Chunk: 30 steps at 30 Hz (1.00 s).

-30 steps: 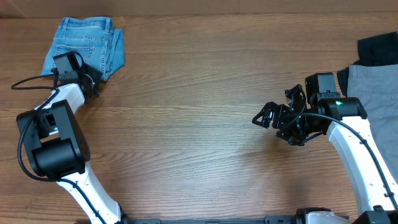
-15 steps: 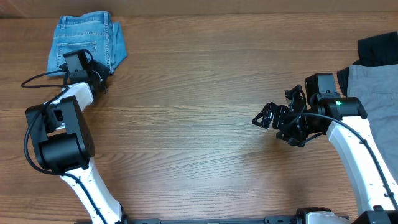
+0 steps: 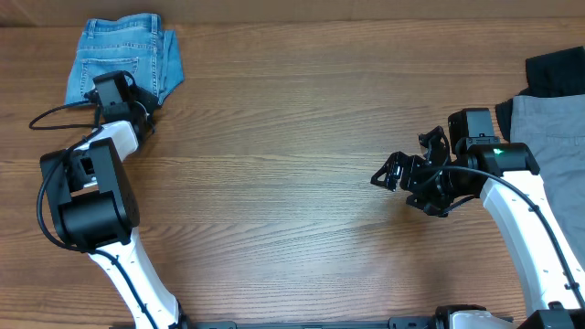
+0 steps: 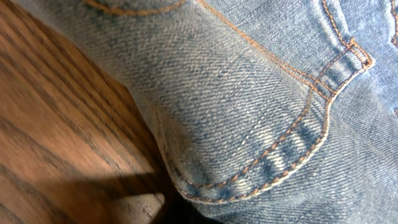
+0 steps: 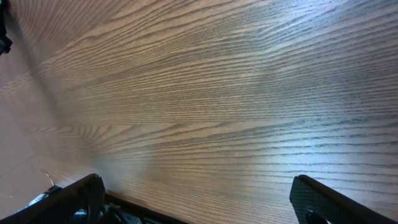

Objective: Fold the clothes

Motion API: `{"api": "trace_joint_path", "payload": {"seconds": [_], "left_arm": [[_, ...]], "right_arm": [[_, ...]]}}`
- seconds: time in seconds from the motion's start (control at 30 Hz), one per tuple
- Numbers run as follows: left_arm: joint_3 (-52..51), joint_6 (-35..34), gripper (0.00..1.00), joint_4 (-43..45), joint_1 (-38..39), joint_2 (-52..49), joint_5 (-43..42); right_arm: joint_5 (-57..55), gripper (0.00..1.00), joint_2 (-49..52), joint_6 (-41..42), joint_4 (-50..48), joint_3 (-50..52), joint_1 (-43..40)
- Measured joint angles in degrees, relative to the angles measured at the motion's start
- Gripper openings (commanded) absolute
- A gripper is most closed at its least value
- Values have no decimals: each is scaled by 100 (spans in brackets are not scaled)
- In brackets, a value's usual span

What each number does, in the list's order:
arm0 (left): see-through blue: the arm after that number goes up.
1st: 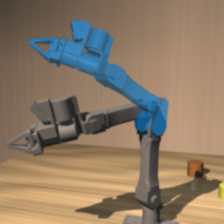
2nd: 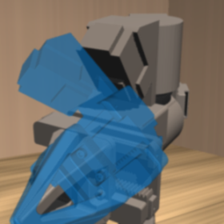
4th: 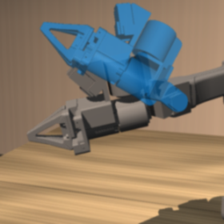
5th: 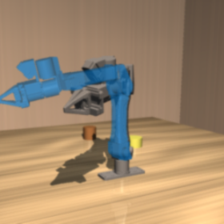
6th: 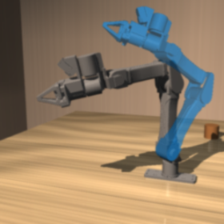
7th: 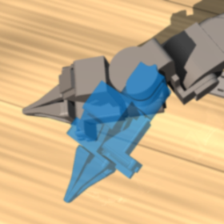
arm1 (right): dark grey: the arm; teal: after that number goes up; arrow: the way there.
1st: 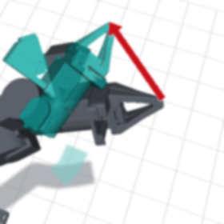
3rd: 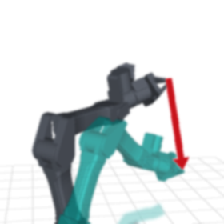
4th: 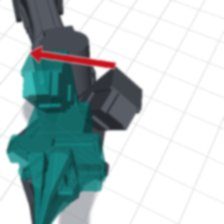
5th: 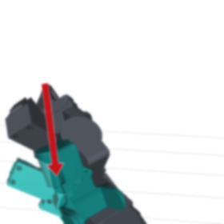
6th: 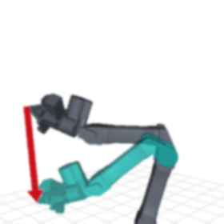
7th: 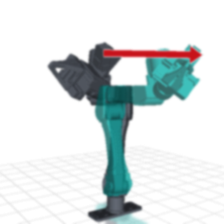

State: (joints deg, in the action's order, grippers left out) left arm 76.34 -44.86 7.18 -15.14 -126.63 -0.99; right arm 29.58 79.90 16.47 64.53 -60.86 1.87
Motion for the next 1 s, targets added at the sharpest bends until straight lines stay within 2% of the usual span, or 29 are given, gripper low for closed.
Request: {"api": "trace_joint_path", "payload": {"seconds": [0.33, 0.5, 0.6, 0.67, 0.7, 0.77, 0.9, 1.0], "left_arm": [[9, 332, 4, 184, -13, -52, 146], [426, 807, 7, -286, -28, -118, 149], [787, 964, 17, -579, -26, -216, 146], [942, 1047, 50, -787, -28, -264, 151], [981, 1091, 58, -885, -28, -280, 160], [1049, 1180, 68, -1073, -61, -295, 166], [1335, 1311, 80, -1738, -72, -293, 192], [1480, 1370, 79, -2352, -72, -229, 214]], "right_arm": [[0, 100, 0, 4, 55, 0, 0], [2, 100, 0, 2, 59, 0, 0], [0, 100, 0, 4, 57, 0, 0], [0, 100, 0, 4, 57, 0, 0], [-2, 100, 0, 4, 50, 0, 0], [0, 100, 0, 2, 33, 0, 0], [0, 100, 0, 4, 24, 0, 0], [0, 100, 0, 2, 22, 0, 0]]}}
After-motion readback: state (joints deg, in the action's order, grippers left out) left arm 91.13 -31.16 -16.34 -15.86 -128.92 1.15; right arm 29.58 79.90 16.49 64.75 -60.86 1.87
